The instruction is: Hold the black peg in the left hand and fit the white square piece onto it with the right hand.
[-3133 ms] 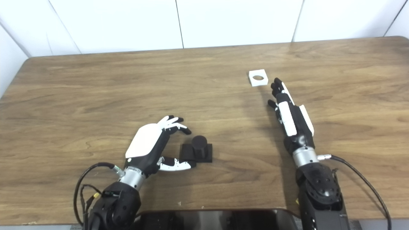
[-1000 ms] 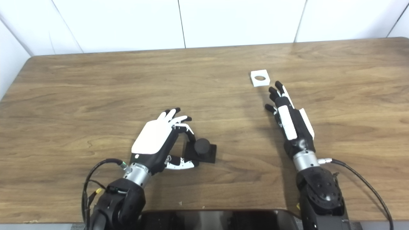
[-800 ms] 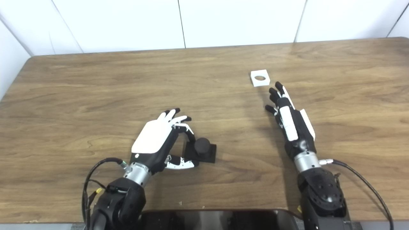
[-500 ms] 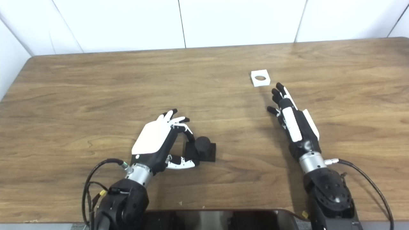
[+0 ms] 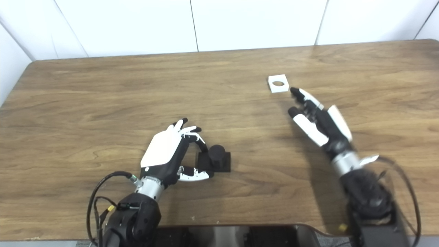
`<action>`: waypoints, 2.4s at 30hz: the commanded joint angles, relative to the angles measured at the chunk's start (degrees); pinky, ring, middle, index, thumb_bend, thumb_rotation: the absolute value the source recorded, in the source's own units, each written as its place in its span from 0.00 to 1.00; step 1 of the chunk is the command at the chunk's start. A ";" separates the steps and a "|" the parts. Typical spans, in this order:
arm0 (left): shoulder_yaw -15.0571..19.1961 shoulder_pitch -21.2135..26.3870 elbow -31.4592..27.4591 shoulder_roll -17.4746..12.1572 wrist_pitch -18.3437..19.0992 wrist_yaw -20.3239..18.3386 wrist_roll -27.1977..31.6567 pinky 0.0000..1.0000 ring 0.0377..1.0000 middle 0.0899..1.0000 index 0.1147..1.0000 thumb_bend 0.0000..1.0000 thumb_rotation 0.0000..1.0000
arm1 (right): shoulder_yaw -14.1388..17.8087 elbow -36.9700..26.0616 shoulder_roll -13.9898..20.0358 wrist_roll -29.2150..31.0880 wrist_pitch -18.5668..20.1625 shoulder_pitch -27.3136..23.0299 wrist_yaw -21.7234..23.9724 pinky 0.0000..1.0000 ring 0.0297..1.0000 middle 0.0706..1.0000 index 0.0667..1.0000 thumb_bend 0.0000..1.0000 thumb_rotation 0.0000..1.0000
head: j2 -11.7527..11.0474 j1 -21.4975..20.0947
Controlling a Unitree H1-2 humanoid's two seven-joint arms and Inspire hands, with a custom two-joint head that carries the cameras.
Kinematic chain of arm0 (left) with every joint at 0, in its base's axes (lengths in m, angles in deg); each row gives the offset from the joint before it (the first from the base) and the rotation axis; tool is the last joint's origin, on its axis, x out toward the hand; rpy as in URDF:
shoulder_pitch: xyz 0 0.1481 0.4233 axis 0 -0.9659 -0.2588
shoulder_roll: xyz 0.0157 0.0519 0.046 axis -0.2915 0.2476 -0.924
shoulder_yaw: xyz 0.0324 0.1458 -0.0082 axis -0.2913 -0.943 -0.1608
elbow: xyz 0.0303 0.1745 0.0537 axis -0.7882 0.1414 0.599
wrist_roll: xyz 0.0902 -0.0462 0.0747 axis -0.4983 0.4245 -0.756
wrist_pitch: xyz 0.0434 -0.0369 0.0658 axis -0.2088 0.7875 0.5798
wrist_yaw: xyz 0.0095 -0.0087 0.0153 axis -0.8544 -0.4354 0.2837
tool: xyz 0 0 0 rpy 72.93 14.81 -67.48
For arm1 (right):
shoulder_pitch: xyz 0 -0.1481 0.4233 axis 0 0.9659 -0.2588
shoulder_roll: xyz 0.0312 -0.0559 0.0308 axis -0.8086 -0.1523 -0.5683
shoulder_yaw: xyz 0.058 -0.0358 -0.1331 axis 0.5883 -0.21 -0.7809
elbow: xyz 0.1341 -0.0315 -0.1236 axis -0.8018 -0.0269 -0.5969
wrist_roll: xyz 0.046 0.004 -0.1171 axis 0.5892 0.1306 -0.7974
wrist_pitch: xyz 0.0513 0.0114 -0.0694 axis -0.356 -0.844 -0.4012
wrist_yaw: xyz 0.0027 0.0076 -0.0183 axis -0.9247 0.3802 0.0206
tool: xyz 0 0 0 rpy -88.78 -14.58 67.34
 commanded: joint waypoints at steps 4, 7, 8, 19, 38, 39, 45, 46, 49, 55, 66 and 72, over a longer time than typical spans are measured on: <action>-0.59 -1.70 2.28 -0.22 0.50 -0.75 -1.47 1.00 1.00 0.86 0.42 0.52 0.08 | -3.06 -1.50 5.64 -7.69 0.00 -11.83 3.53 1.00 1.00 0.95 0.78 0.79 0.38 | -1.06 -0.41; -0.58 -2.08 2.21 0.19 0.92 -0.60 -1.58 1.00 1.00 0.86 0.42 0.52 0.08 | -5.14 1.98 7.80 -10.02 -0.97 -16.62 5.49 0.96 1.00 0.95 0.75 0.82 0.33 | -1.21 -0.34; -0.63 -2.18 2.17 0.33 1.04 -0.60 -1.70 1.00 1.00 0.86 0.42 0.52 0.08 | -5.58 2.93 8.23 -10.48 -1.32 -17.68 5.95 0.95 1.00 0.95 0.75 0.83 0.32 | -1.18 -0.26; -0.19 -2.32 2.33 0.06 0.87 0.46 -0.96 1.00 1.00 0.86 0.42 0.52 0.07 | -10.94 13.49 8.95 -16.97 -3.12 -26.55 9.43 1.00 1.00 0.94 0.69 0.94 0.20 | -1.03 -0.60; 1.14 -2.05 1.79 -1.30 -0.34 0.34 0.54 1.00 1.00 0.87 0.42 0.52 0.07 | -15.58 26.89 6.16 -21.50 -5.39 -34.73 8.94 1.00 1.00 0.94 0.68 0.90 0.22 | -1.39 -1.30; 1.12 -2.01 1.83 -1.35 -0.43 0.39 0.48 1.00 1.00 0.87 0.42 0.52 0.07 | -15.80 27.95 5.96 -21.68 -5.69 -35.13 8.60 0.99 1.00 0.94 0.68 0.90 0.23 | -1.39 -1.30; 0.95 -1.86 1.68 -1.67 -0.59 -0.05 -0.15 1.00 1.00 0.87 0.42 0.52 0.07 | -16.29 32.37 5.02 -22.53 -7.08 -36.91 7.62 0.97 1.00 0.94 0.67 0.89 0.24 | -1.56 -1.36; 0.98 -1.87 1.71 -1.72 -0.66 0.05 -0.07 1.00 1.00 0.87 0.42 0.52 0.07 | -16.37 32.98 4.87 -22.65 -7.13 -37.18 7.54 0.97 1.00 0.94 0.67 0.89 0.24 | -1.71 -1.47; 1.10 -1.97 1.73 -1.76 -0.84 0.38 0.41 1.00 1.00 0.87 0.42 0.52 0.07 | -16.60 35.03 4.44 -22.82 -7.50 -37.89 6.95 0.96 1.00 0.94 0.68 0.88 0.24 | -1.79 -1.52; 1.10 -1.99 1.72 -1.89 -1.04 0.55 0.81 1.00 1.00 0.87 0.42 0.52 0.07 | -17.31 37.99 4.03 -23.49 -8.16 -38.90 6.26 0.95 1.00 0.93 0.69 0.88 0.25 | -1.67 -1.73; 1.22 -1.97 1.46 -1.69 -0.56 0.40 0.76 1.00 1.00 0.88 0.42 0.52 0.07 | -18.40 42.96 4.24 -24.03 -9.35 -40.69 6.05 0.95 1.00 0.93 0.69 0.89 0.25 | -1.53 -1.75; 1.28 -1.88 1.47 -1.83 -0.73 0.46 0.91 1.00 1.00 0.88 0.42 0.52 0.07 | -18.79 44.36 4.58 -24.11 -9.64 -40.88 6.21 0.94 1.00 0.93 0.68 0.89 0.25 | -1.44 -1.97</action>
